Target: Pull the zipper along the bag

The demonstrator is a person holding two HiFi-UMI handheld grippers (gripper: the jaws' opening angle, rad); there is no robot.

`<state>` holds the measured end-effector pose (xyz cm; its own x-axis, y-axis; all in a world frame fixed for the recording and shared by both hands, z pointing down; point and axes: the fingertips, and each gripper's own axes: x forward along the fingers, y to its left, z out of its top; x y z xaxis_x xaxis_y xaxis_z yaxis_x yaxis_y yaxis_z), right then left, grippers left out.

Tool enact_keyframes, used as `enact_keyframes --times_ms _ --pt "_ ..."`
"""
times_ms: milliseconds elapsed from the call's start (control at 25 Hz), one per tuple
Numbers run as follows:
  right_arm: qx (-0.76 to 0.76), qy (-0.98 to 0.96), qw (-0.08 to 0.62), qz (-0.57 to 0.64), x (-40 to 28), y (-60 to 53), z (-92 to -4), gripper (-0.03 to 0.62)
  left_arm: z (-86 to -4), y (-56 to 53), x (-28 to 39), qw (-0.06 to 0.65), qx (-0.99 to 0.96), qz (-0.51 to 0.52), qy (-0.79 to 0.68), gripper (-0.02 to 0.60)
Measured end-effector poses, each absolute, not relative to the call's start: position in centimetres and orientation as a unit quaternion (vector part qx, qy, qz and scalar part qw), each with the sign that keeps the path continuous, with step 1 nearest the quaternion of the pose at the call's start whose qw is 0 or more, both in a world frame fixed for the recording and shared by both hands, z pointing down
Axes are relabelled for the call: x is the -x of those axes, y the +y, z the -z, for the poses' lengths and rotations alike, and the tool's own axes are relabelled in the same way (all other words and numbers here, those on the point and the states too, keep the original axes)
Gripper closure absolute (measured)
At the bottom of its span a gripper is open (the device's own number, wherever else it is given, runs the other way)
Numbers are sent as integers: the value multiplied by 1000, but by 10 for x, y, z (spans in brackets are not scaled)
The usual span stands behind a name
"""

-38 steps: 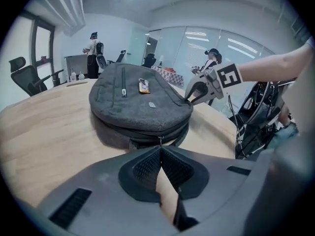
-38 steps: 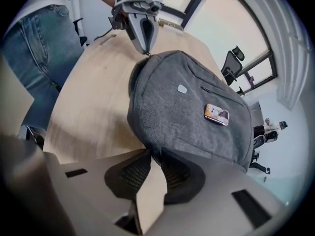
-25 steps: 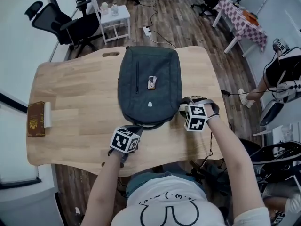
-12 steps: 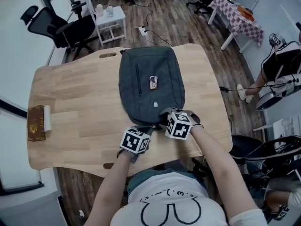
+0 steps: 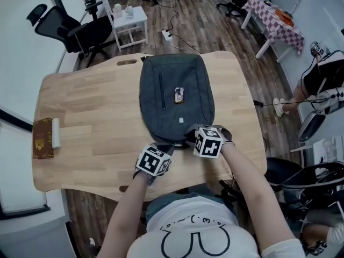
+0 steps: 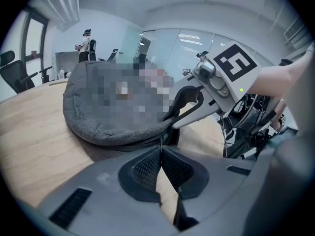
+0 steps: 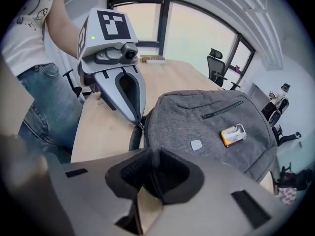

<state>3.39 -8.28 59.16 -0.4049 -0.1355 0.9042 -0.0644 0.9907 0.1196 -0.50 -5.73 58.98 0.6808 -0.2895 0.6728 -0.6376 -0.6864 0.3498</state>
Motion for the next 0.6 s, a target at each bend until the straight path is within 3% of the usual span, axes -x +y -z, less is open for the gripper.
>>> enact_keyframes --times_ms 600 --pt "-17 -834 552 12 -50 -76 -586 497 -586 -58 36 268 -892 -313 -186 565"
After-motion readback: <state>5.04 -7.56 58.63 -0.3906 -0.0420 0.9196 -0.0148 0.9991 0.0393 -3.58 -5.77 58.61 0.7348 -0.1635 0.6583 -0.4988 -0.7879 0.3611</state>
